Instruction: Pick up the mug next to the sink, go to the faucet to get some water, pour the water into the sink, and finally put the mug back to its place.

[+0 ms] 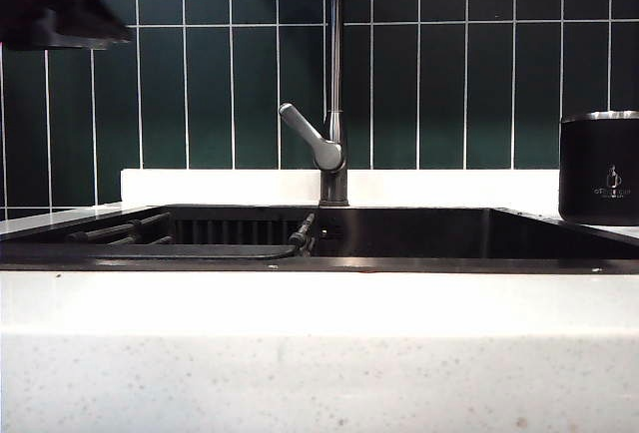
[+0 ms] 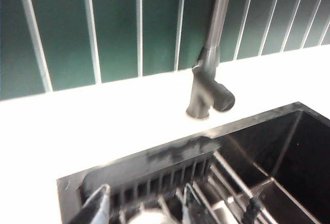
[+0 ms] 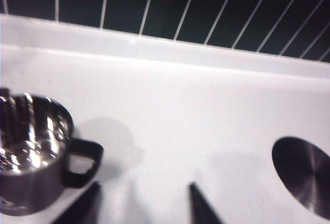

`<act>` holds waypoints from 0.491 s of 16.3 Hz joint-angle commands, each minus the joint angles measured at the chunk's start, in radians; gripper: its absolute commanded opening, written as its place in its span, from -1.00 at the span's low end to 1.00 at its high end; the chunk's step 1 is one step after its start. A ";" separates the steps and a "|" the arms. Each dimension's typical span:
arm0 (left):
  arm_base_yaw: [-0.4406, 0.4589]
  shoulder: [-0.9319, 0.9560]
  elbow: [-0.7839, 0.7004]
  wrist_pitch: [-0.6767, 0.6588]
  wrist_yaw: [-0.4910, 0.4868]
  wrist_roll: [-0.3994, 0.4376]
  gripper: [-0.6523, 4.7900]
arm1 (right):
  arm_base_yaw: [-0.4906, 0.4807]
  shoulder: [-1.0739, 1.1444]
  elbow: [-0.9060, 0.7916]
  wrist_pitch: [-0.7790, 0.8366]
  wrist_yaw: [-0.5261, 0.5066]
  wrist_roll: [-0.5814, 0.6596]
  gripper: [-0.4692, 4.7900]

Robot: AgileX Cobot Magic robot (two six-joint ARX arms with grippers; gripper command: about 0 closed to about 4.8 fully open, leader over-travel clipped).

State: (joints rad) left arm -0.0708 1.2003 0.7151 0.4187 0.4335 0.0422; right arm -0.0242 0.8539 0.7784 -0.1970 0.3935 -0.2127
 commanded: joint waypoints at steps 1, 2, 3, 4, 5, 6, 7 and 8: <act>-0.001 0.044 0.008 0.058 0.010 0.064 -0.10 | -0.011 0.023 -0.071 0.092 0.025 0.028 0.14; -0.001 0.065 0.009 0.077 0.016 0.078 -0.10 | -0.030 0.034 -0.101 0.112 0.026 0.081 0.14; -0.001 0.087 0.015 0.095 0.016 0.084 -0.10 | -0.045 0.046 -0.123 0.143 0.021 0.139 0.14; -0.001 0.122 0.039 0.103 0.016 0.092 -0.10 | -0.079 0.081 -0.159 0.209 -0.011 0.242 0.14; -0.001 0.148 0.061 0.108 0.015 0.096 -0.10 | -0.099 0.116 -0.165 0.231 -0.039 0.274 0.14; -0.001 0.170 0.081 0.108 0.016 0.101 -0.10 | -0.105 0.145 -0.165 0.256 -0.064 0.285 0.14; -0.001 0.216 0.122 0.107 0.026 0.100 -0.10 | -0.105 0.201 -0.165 0.320 -0.090 0.286 0.14; -0.001 0.254 0.158 0.106 0.052 0.098 -0.09 | -0.102 0.244 -0.165 0.377 -0.114 0.283 0.14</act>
State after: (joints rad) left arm -0.0708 1.4361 0.8486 0.5144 0.4515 0.1390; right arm -0.1284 1.0786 0.6083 0.1020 0.3042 0.0662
